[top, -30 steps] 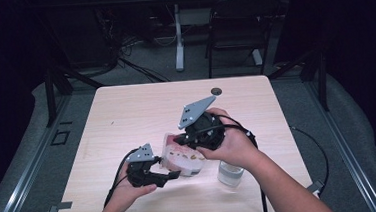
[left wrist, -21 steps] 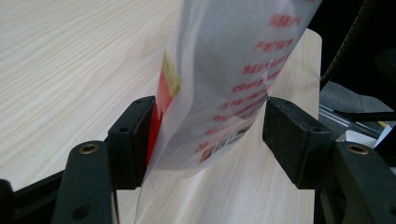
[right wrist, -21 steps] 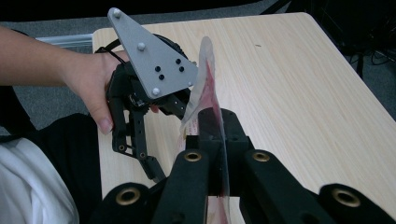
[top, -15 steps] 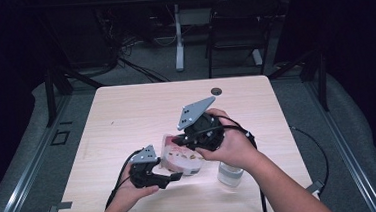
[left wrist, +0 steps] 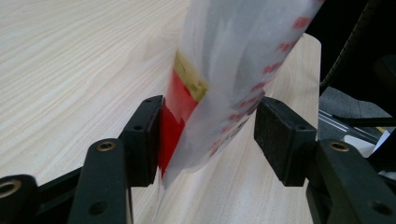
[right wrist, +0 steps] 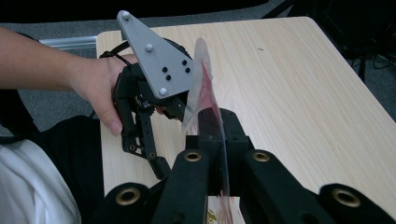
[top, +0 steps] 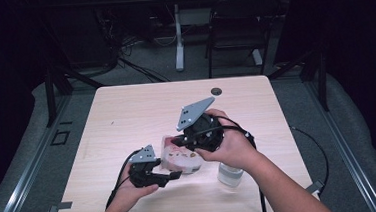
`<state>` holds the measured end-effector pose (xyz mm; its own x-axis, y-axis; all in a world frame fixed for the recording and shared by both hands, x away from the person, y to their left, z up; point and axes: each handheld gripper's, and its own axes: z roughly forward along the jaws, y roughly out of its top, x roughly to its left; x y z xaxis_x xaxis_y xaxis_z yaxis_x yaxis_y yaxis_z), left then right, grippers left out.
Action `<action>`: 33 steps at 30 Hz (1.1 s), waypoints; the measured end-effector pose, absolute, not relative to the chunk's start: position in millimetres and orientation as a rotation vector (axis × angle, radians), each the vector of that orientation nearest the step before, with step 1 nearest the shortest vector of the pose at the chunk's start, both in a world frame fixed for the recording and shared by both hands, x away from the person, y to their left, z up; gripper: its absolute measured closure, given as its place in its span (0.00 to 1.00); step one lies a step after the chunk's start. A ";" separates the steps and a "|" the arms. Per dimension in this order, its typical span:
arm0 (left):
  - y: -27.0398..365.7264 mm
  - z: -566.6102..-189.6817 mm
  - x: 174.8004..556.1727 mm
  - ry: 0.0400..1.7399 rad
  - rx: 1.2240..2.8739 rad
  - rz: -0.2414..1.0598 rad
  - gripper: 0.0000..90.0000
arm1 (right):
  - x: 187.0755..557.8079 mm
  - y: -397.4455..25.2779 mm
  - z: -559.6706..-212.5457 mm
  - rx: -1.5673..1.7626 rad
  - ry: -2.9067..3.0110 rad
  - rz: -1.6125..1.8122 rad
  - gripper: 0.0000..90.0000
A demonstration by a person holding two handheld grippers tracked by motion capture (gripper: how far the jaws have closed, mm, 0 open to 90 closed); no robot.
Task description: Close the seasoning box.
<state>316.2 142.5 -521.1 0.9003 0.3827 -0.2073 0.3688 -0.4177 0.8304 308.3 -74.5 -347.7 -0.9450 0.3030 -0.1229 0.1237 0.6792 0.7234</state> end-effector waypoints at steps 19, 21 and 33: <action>144.4 -519.4 314.4 0.509 2.067 -0.020 0.68 | 309.1 -79.2 -348.0 0.330 2.670 1.132 1.00; 144.9 -518.4 314.3 0.502 2.072 -0.026 0.69 | 309.0 -80.3 -347.9 0.328 2.673 1.141 1.00; 148.7 -512.4 312.0 0.487 2.140 -0.031 0.71 | 310.9 -91.4 -354.0 0.350 2.675 1.172 0.99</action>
<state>312.0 148.7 -512.4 0.9215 0.3315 -0.2022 0.3546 -0.5065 0.7859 310.9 -91.4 -354.0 -0.9519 0.2938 -0.0869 0.1353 0.6576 0.7411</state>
